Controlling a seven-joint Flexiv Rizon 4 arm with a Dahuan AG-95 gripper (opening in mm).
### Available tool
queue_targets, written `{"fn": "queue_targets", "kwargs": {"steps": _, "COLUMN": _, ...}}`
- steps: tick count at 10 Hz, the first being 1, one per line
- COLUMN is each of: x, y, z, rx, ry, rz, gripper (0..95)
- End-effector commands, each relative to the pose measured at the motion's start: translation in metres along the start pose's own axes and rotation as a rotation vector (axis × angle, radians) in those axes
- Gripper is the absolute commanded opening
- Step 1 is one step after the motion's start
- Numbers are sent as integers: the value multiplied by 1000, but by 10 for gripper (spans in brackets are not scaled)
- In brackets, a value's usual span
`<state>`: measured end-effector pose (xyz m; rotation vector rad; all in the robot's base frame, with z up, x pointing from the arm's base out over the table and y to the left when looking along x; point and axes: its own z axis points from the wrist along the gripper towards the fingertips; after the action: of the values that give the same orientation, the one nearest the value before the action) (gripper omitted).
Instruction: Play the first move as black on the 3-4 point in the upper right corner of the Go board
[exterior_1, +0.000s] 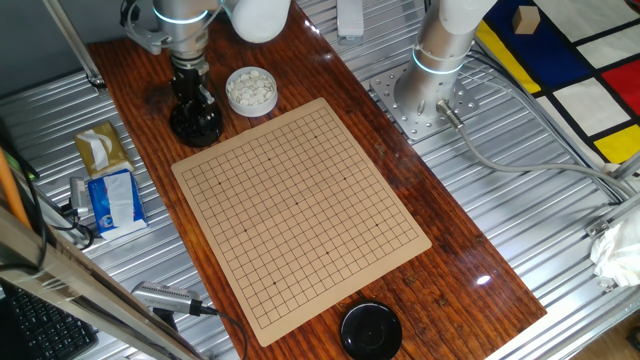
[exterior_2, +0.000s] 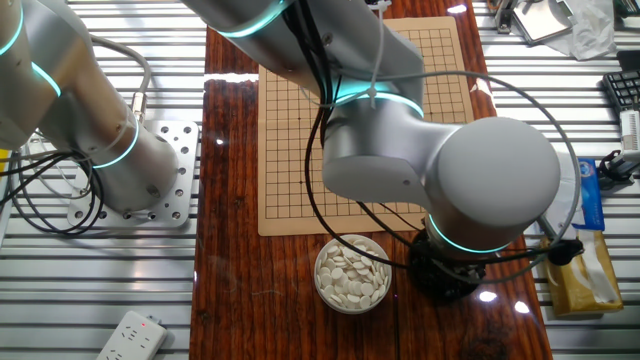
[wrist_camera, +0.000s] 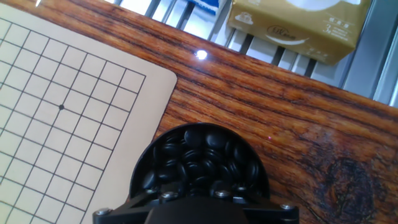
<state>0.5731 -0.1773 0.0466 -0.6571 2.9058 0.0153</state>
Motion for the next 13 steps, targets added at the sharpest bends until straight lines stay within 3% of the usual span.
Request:
{"fn": "queue_targets", "kwargs": {"steps": 1, "x": 0, "y": 1, "z": -1, "rx": 0, "ry": 1, "rz": 2, "gripper": 190}}
{"fn": "queue_targets", "kwargs": {"steps": 10, "x": 0, "y": 1, "z": 2, "rx": 11, "ry": -5, "rz": -36, "gripper": 190}}
{"fn": "queue_targets", "kwargs": {"steps": 13, "x": -2, "y": -1, "z": 1, "rx": 17, "ry": -21, "rz": -50, "gripper": 190}}
